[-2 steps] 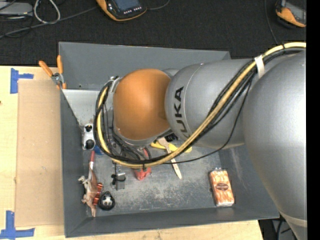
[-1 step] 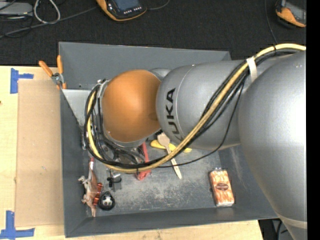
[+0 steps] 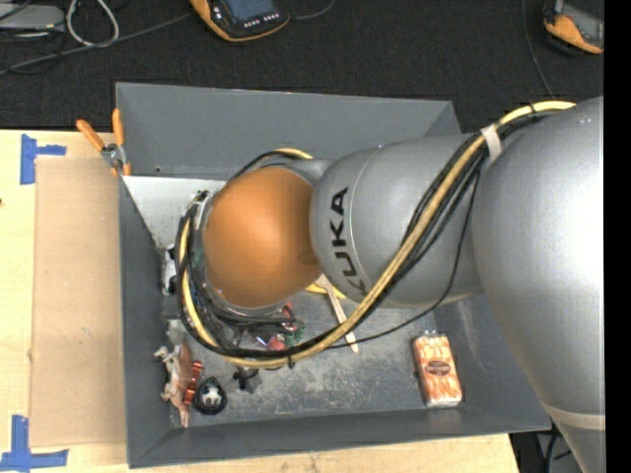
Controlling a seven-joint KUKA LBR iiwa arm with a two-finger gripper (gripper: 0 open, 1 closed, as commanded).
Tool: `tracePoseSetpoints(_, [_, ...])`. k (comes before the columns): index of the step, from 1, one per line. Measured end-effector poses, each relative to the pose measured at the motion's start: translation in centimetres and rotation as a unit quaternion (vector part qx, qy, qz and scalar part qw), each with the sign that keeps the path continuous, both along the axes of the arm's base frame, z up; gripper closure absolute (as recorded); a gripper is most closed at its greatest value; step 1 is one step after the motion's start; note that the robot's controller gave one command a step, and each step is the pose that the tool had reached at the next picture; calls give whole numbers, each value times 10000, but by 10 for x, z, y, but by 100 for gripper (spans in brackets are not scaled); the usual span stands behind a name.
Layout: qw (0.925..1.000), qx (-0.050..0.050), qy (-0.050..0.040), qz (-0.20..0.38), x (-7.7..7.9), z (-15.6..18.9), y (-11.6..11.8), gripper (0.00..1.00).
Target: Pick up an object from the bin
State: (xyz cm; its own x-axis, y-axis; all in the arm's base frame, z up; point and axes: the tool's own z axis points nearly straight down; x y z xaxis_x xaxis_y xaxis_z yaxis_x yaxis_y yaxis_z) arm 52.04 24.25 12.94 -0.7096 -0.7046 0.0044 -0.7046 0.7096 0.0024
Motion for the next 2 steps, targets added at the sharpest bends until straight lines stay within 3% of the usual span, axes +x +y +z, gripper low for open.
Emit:
tracePoseSetpoints(1, [9972, 14, -46, 748, 57, -63, 2, 0])
tracePoseSetpoints(2, [9639, 27, -2, 2664, 3, -61, 4, 100])
